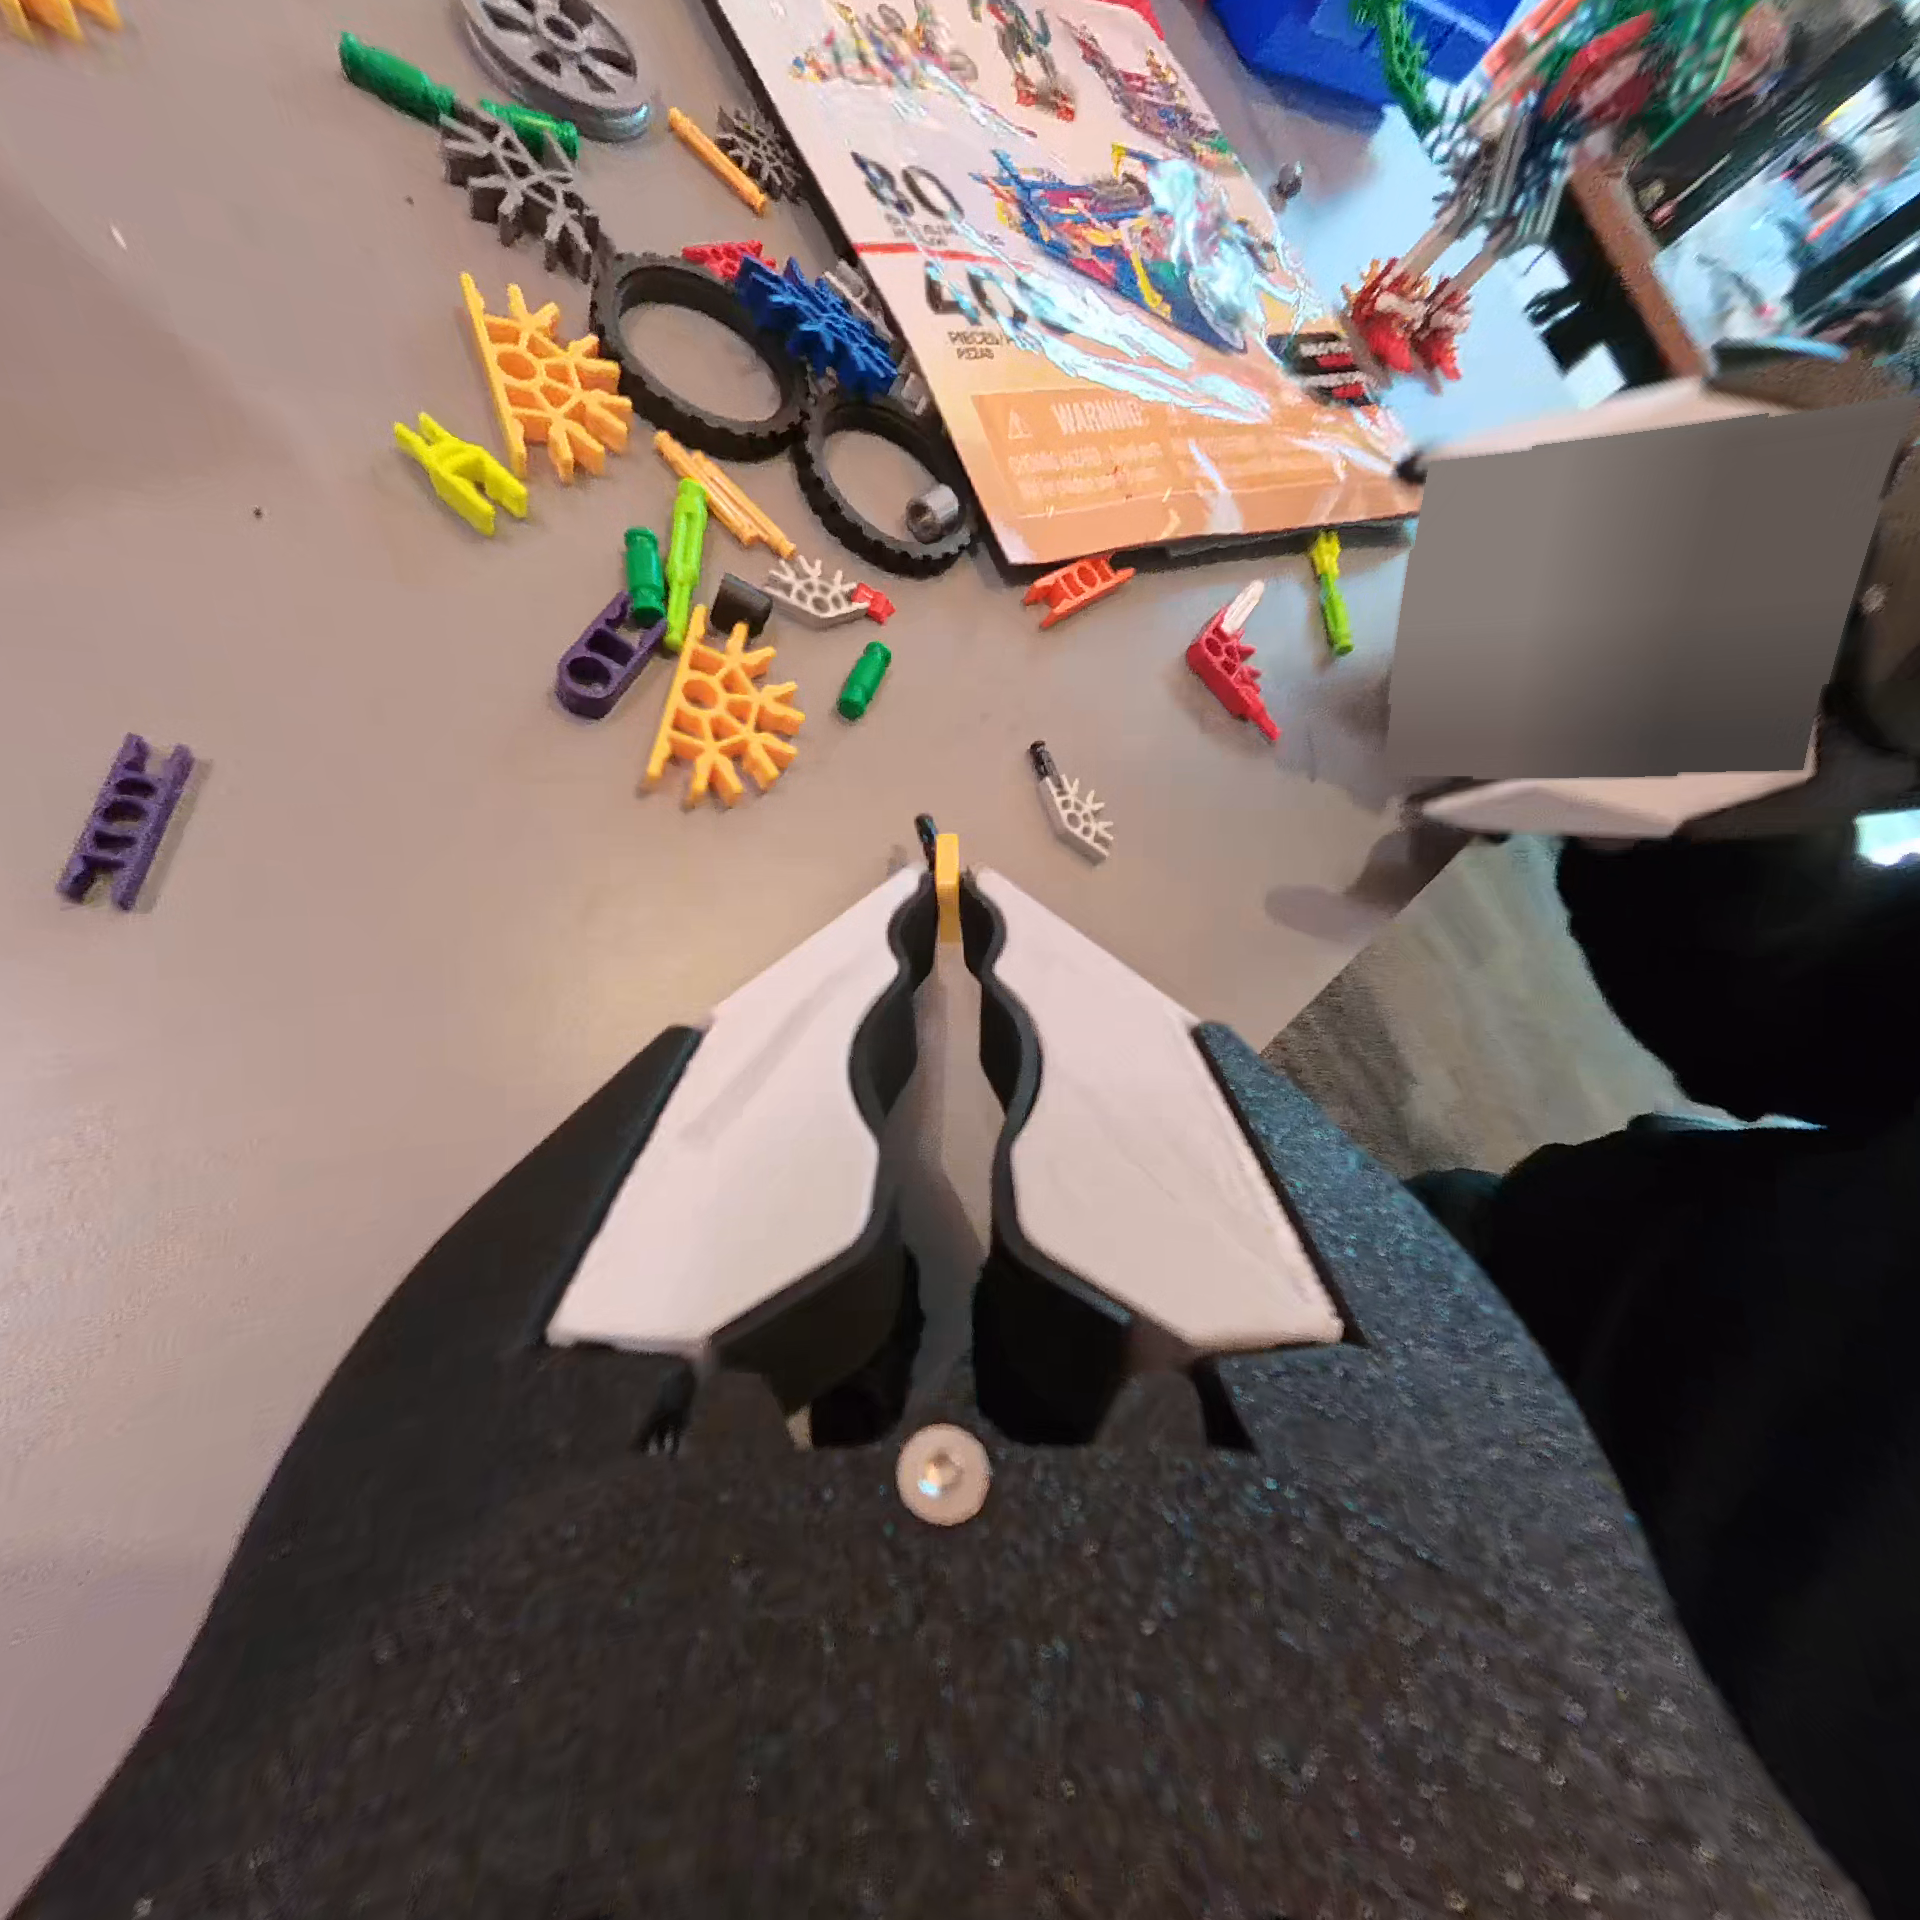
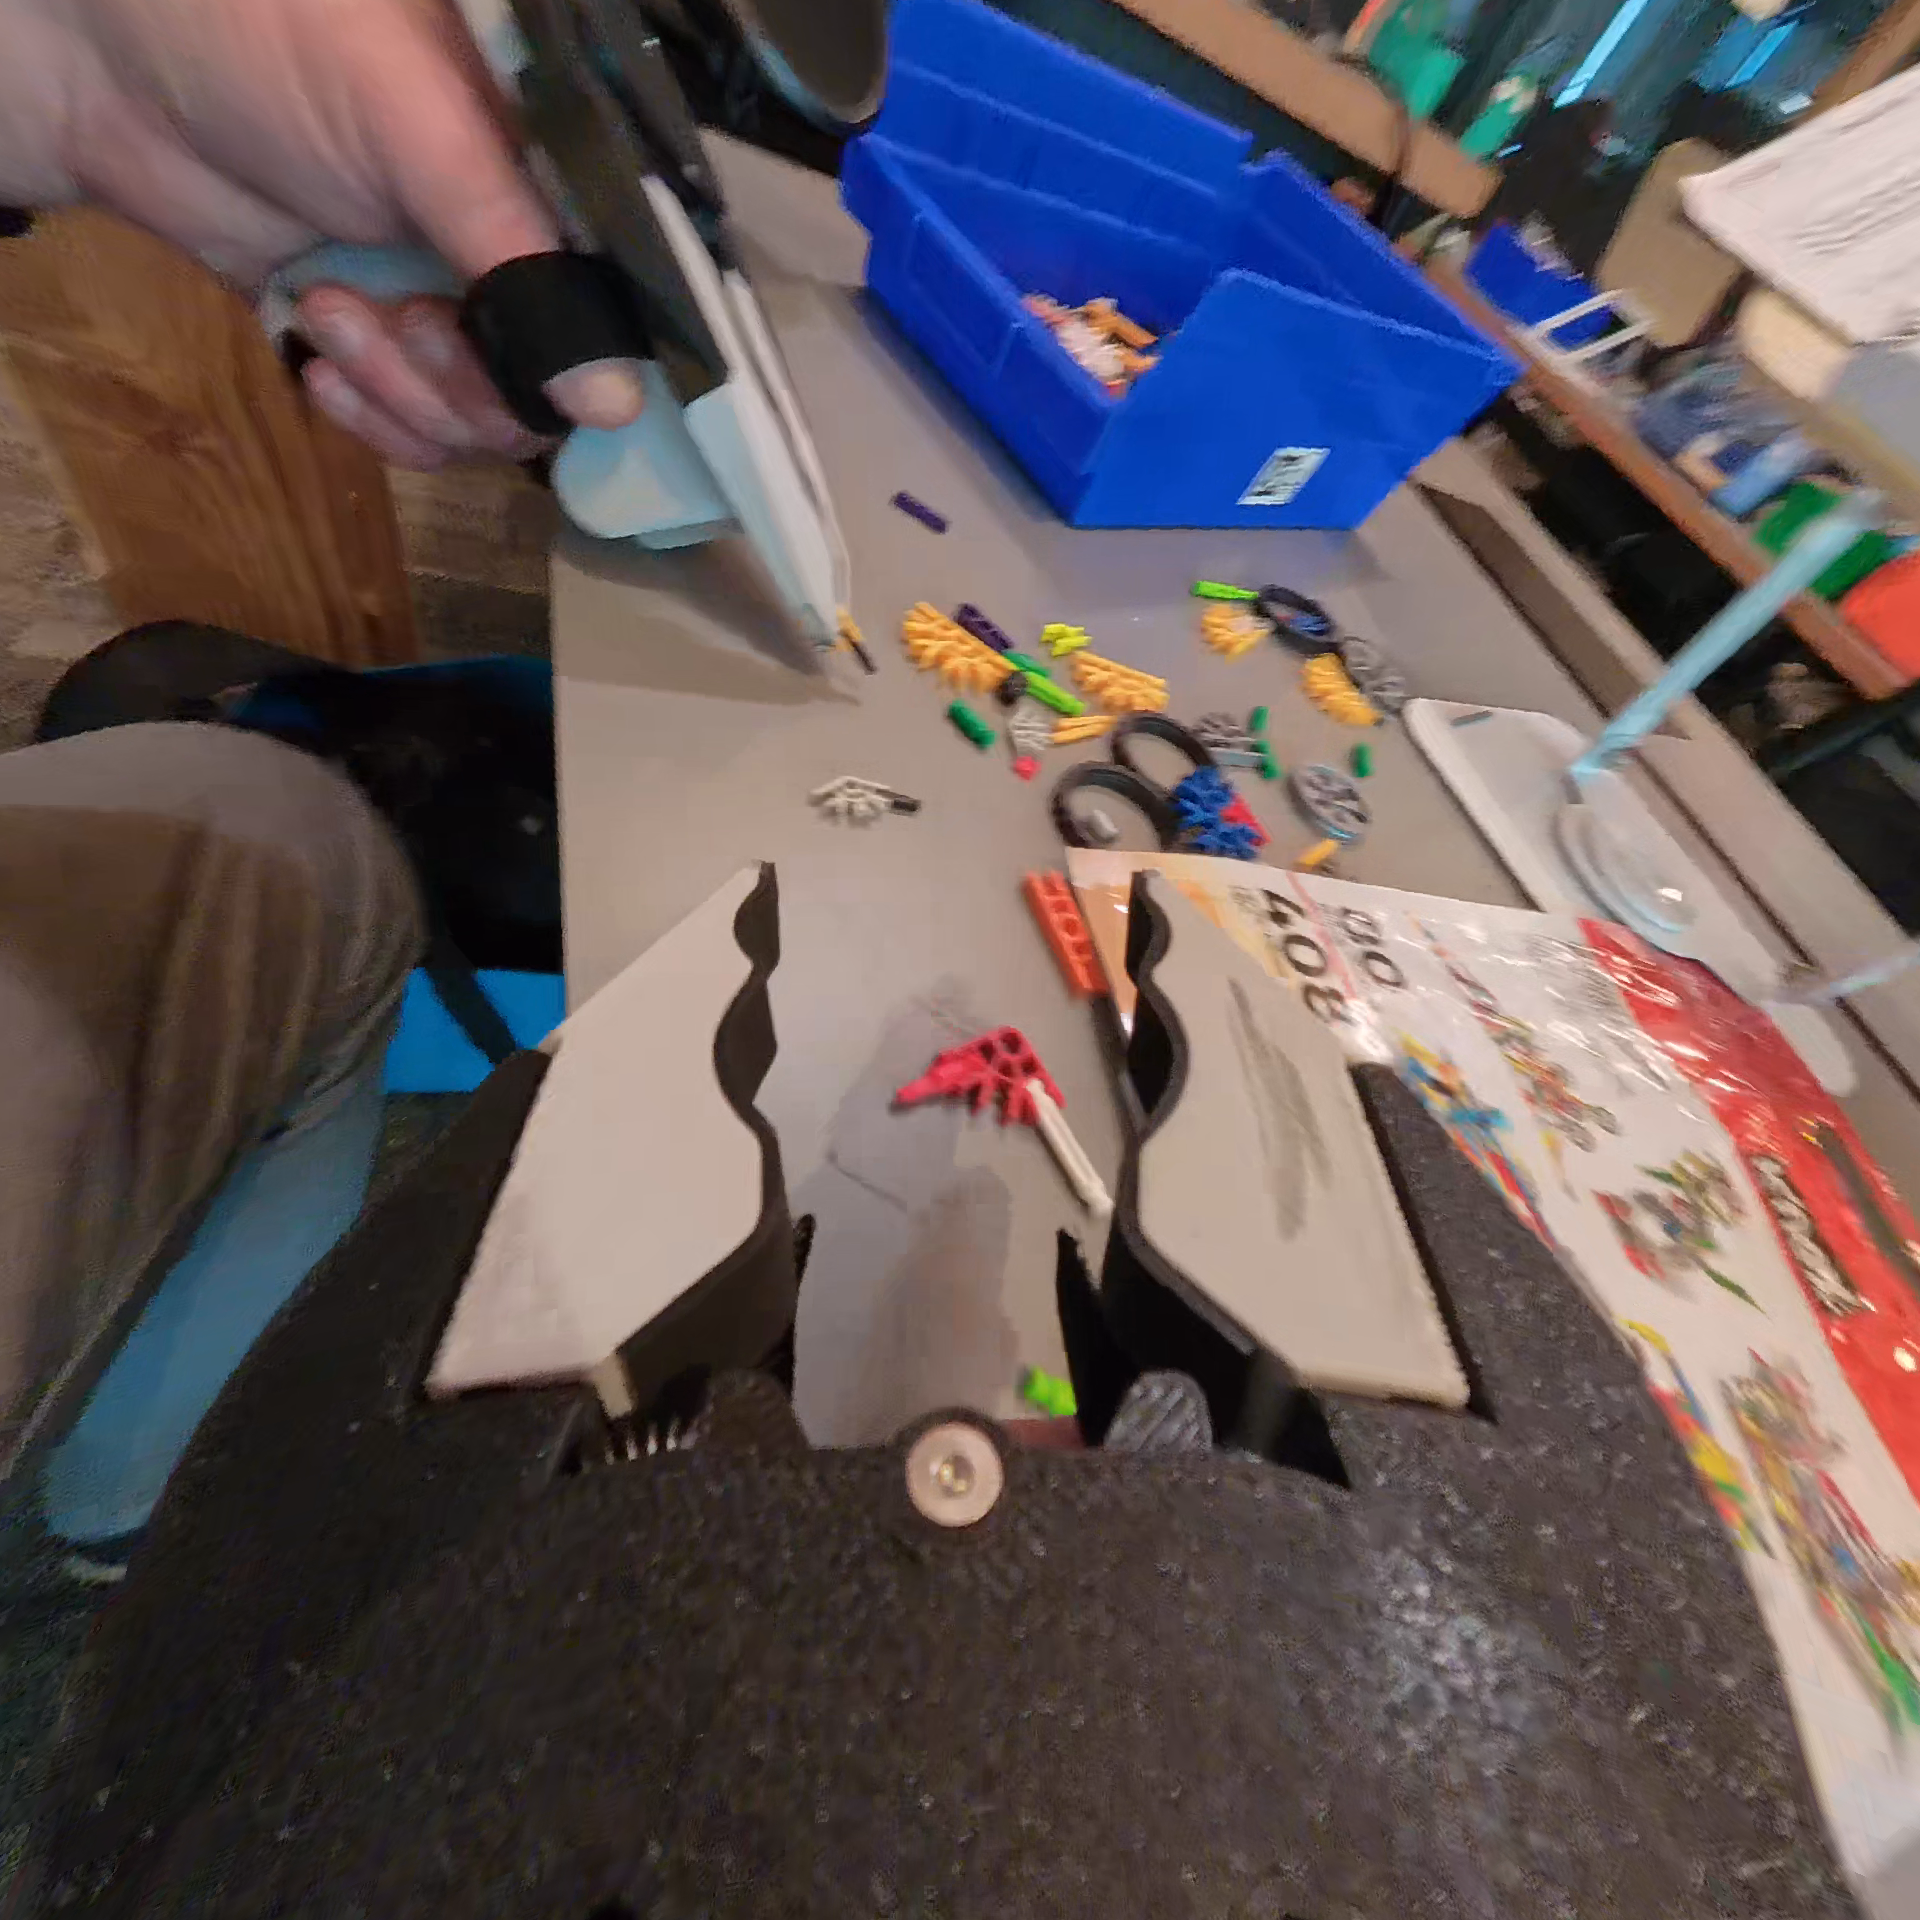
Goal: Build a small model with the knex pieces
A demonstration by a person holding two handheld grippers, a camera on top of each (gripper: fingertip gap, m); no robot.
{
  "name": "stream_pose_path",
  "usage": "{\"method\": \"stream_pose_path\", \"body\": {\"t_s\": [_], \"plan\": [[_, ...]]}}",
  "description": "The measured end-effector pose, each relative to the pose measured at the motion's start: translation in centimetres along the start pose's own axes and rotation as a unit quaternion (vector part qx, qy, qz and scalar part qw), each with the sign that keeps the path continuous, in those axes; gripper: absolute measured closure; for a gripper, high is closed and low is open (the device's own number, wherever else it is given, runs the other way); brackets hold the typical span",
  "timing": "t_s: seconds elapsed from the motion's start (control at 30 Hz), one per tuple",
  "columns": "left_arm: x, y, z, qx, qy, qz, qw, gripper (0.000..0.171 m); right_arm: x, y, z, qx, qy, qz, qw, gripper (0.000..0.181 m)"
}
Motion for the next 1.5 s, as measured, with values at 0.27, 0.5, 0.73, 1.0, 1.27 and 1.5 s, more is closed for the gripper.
{"method": "stream_pose_path", "body": {"t_s": [0.27,0.5,0.73,1.0,1.27,1.5], "plan": [[-0.3,1.6,-1.6,-0.007,-0.008,-0.036,0.999,0.155,-1.7,0.5,5.3,-0.099,0.048,0.025,0.994,0.161],[-0.1,2.2,-2.9,-0.070,-0.018,0.048,0.996,0.161,-3.6,-0.2,10.3,-0.153,0.088,0.018,0.984,0.181],[0.1,2.5,-3.3,-0.106,-0.014,0.135,0.985,0.165,-3.7,1.5,12.4,-0.229,0.143,-0.028,0.963,0.158],[-0.4,2.7,-2.2,-0.106,0.022,0.173,0.979,0.164,-3.6,2.3,14.0,-0.253,0.170,-0.044,0.951,0.169],[-1.2,2.1,-1.3,-0.120,0.061,0.212,0.968,0.163,-3.0,1.5,12.8,-0.287,0.170,-0.063,0.941,0.170],[-1.8,2.1,0.0,-0.110,0.099,0.252,0.956,0.168,-2.6,1.0,12.7,-0.298,0.152,-0.051,0.941,0.169]]}}
Point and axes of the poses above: each gripper's, where its closed fingertips meet, z out along the fingers, x out of its underside, y = z × x across the jaws, the point moved 7 cm from there along -z, back along the fingers, and after that the axes turned 3 degrees about -y, right-handed, at the moved point
